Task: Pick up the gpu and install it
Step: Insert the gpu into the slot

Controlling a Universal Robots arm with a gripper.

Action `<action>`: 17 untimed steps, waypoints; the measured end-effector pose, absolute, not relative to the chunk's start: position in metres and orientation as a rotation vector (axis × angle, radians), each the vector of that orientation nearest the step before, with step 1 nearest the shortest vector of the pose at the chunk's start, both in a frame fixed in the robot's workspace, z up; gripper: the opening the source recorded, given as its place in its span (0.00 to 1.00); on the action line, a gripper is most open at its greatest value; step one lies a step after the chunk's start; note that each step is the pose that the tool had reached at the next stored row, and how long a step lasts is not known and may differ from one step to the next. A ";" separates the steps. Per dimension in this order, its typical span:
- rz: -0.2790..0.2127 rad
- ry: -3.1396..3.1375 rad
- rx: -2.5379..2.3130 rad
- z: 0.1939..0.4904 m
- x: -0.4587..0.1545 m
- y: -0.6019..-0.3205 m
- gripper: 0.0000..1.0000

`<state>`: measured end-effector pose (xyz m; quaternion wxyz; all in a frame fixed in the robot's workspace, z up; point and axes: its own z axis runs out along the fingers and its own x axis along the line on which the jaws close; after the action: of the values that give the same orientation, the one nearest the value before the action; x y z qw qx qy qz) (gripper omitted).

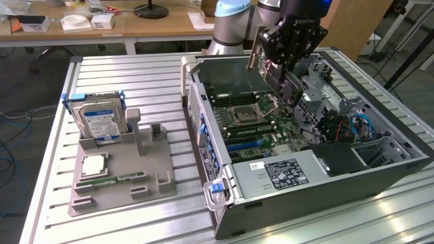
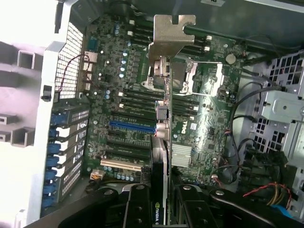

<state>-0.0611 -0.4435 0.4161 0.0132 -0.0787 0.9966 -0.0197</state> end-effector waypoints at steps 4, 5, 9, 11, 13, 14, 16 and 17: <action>-0.061 3.099 -0.305 0.416 -0.061 -0.443 0.26; -0.060 3.097 -0.320 0.416 -0.061 -0.443 0.26; -0.059 3.090 -0.377 0.416 -0.061 -0.443 0.26; -0.059 3.086 -0.405 0.416 -0.061 -0.443 0.26; -0.059 3.082 -0.433 0.416 -0.061 -0.443 0.26; -0.058 3.080 -0.447 0.416 -0.061 -0.443 0.26; -0.058 3.075 -0.476 0.416 -0.061 -0.443 0.26; -0.058 3.073 -0.491 0.416 -0.061 -0.443 0.26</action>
<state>-0.0611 -0.4435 0.4160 0.0148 -0.1576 0.9872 -0.0186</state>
